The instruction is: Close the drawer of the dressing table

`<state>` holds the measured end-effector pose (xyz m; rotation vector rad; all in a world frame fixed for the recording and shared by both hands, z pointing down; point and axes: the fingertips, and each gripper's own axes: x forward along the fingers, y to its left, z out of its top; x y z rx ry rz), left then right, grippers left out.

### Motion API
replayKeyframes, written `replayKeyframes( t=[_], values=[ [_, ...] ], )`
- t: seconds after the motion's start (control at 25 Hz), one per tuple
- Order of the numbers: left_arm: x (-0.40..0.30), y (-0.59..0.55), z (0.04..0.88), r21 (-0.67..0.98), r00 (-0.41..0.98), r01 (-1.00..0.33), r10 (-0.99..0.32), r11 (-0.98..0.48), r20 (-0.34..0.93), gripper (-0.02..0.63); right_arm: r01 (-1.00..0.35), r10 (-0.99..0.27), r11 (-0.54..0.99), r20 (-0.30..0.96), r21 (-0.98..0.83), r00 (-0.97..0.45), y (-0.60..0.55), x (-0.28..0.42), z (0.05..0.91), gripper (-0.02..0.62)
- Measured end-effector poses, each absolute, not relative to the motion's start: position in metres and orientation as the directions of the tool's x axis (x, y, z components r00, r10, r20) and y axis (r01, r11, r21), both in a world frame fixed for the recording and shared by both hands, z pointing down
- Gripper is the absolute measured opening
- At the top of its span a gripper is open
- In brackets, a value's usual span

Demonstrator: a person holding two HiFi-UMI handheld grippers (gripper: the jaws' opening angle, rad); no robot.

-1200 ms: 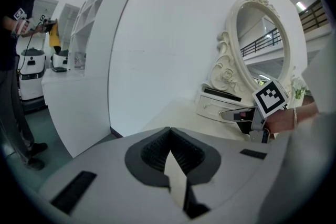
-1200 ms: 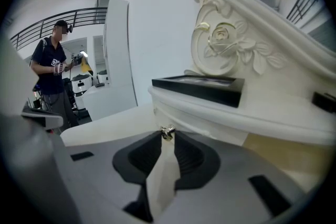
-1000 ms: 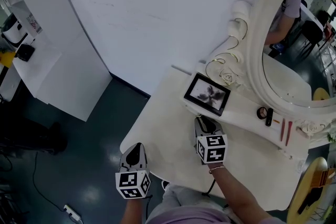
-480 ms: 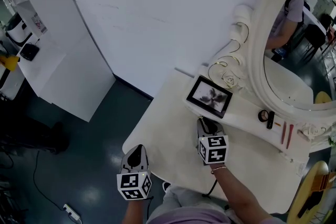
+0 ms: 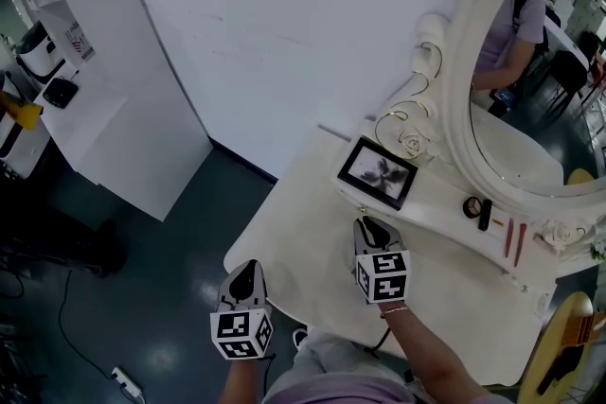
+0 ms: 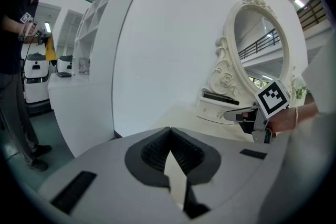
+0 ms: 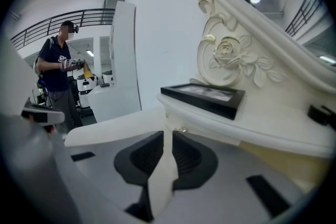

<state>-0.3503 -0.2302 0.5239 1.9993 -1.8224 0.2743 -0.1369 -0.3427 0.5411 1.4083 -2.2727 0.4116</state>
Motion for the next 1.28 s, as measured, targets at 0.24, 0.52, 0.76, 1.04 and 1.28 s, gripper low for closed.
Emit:
replayKeyframes(
  t=[0.24, 0.52, 0.76, 1.04, 1.28],
  values=[
    [-0.351, -0.219, 0.516, 0.169, 0.120, -0.984, -0.909, -0.056, 0.398, 0.002, -0.881, -0.772, 0.472, 0.469, -0.030, -0.429, -0.318, -0.148, 0.522, 0.045],
    [-0.350, -0.202, 0.507, 0.166, 0.122, -0.984, -0.918, -0.062, 0.378, 0.002, -0.871, -0.783, 0.490, 0.418, -0.040, -0.460, -0.290, -0.154, 0.497, 0.030],
    [-0.349, -0.186, 0.498, 0.159, 0.123, -0.985, -0.925, -0.069, 0.360, 0.002, -0.864, -0.788, 0.501, 0.385, -0.052, -0.481, -0.264, -0.158, 0.480, 0.012],
    [-0.353, -0.166, 0.491, 0.150, 0.119, -0.986, -0.932, -0.071, 0.343, 0.002, -0.852, -0.785, 0.519, 0.355, -0.073, -0.508, -0.233, -0.163, 0.468, 0.004],
    [-0.358, -0.150, 0.488, 0.153, 0.119, -0.986, -0.937, -0.071, 0.330, 0.002, -0.851, -0.780, 0.514, 0.353, -0.108, -0.516, -0.205, -0.165, 0.464, 0.003]
  ],
)
